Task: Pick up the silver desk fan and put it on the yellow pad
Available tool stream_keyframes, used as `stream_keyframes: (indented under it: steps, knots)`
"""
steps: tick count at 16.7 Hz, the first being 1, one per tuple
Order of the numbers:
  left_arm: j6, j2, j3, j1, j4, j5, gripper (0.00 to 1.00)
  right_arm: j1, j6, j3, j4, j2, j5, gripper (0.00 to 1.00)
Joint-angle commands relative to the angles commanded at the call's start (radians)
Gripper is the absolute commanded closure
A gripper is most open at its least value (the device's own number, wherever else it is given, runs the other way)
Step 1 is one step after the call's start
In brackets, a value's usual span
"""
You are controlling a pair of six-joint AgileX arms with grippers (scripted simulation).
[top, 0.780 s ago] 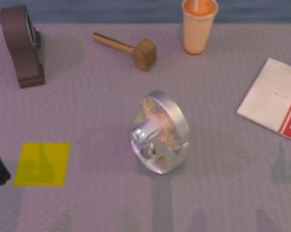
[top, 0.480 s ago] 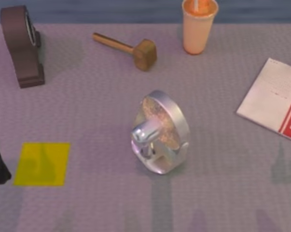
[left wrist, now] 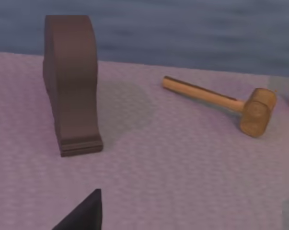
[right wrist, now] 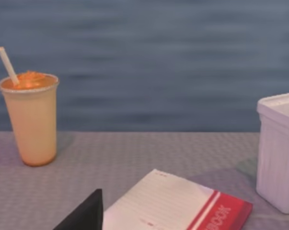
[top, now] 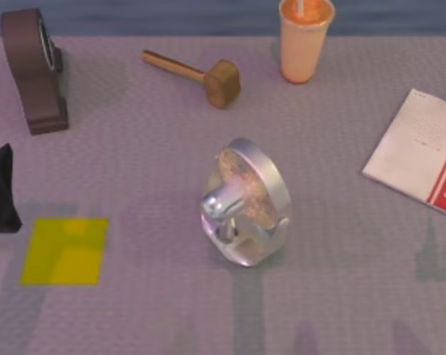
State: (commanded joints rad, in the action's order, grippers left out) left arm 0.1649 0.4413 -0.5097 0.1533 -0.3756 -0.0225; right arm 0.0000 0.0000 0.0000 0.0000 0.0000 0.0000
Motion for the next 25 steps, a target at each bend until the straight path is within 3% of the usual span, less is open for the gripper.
stream_keyframes:
  steps: [6,16,21,25]
  knots:
    - [0.252,0.482,-0.626,0.157,-0.335,-0.02,0.0,0.0,0.0,0.0,0.0,0.0,0.0,0.0]
    - [0.807,1.417,-1.728,0.419,-0.941,-0.026,0.0,0.0,0.0,0.0,0.0,0.0,0.0,0.0]
    - [1.03,1.836,-2.084,0.51,-1.219,-0.008,0.0,0.0,0.0,0.0,0.0,0.0,0.0,0.0]
    - [1.142,2.051,-2.232,0.55,-1.377,0.01,0.0,0.0,0.0,0.0,0.0,0.0,0.0,0.0]
